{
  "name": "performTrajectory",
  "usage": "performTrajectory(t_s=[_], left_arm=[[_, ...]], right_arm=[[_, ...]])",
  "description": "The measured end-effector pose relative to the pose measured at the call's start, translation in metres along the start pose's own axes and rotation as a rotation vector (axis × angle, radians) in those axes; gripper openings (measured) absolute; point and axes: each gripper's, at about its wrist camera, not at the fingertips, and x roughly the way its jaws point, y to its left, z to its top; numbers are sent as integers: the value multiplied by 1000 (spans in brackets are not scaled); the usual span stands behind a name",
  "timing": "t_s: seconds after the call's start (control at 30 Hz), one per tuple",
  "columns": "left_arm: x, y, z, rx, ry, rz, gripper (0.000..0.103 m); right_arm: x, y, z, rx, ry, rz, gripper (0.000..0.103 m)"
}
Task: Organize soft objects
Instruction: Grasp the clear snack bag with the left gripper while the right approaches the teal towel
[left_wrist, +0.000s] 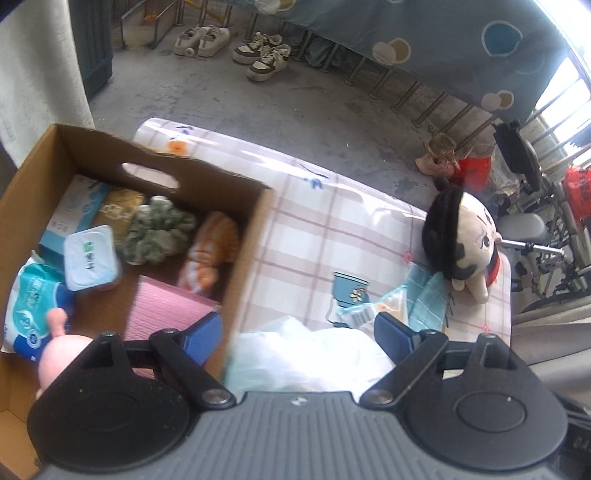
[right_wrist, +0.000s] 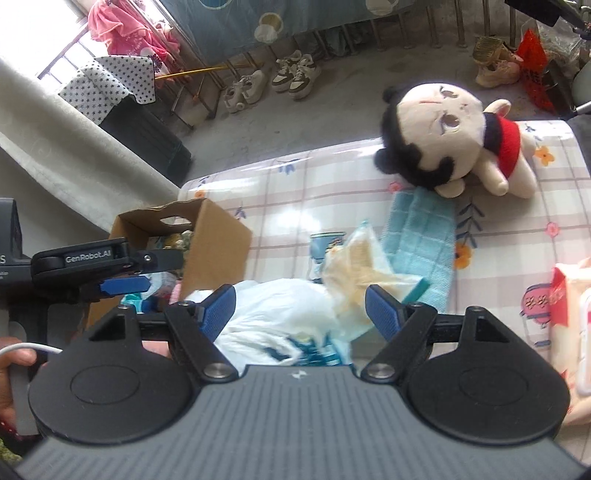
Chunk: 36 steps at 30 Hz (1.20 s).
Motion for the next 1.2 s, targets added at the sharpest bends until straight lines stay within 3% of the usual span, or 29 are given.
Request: performTrajectory(t_s=[0.1,0.2,0.3,0.4,0.57,0.67,0.97,1.2], left_arm=[[11,-40,-7,40,-5,56,90],[23,-76,-16,97,-15,182,90],[30,-97,-27,118,-27,291,90],[32,-104,-34,79,-38,333,86],[33,-99,-44,-8,-24,331,69],[33,-96,-51,-34,-16,317,60],[36,-95,-62,-52,8,313,56],[28,-107,-56,-22,-4,290,59]], right_arm=[[19,-39,14,-64,23,3,75],[47,-65,26,-143,77,42,70],[79,-72,33,-232,148,75,61],[105,-72,37,-306,209,93,57],[135,-65,31,-397,318,102,56],[146,-63,25,-424,360,86,46],[126,-67,20,-424,360,71,32],[88,-92,10,-361,352,58,29]])
